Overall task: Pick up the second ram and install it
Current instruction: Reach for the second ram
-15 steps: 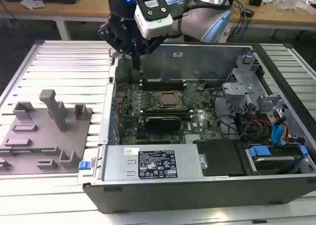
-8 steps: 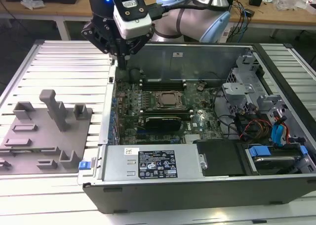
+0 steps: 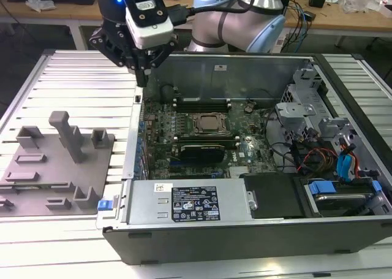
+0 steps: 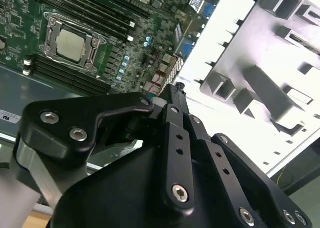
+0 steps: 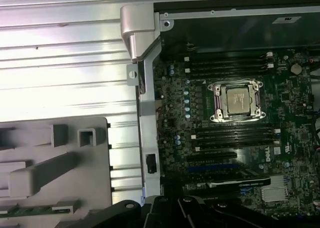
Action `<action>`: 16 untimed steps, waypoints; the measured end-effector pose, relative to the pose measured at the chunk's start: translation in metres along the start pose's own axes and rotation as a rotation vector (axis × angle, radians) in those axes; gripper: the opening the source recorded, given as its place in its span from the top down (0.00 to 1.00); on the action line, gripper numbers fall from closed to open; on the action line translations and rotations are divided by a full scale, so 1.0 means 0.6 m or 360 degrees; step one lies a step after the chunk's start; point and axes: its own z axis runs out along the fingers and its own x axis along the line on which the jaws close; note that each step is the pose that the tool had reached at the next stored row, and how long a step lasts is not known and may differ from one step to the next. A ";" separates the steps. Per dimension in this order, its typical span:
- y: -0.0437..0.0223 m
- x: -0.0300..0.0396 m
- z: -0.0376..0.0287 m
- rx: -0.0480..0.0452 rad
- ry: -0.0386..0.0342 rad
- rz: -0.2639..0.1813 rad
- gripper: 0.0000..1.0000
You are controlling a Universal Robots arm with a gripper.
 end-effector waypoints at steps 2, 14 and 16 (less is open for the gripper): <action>-0.001 0.008 0.000 0.0000 0.0000 0.0000 0.89; -0.005 0.067 0.001 0.0000 0.0000 0.0000 0.89; -0.006 0.085 0.001 0.0000 0.0000 0.0000 0.89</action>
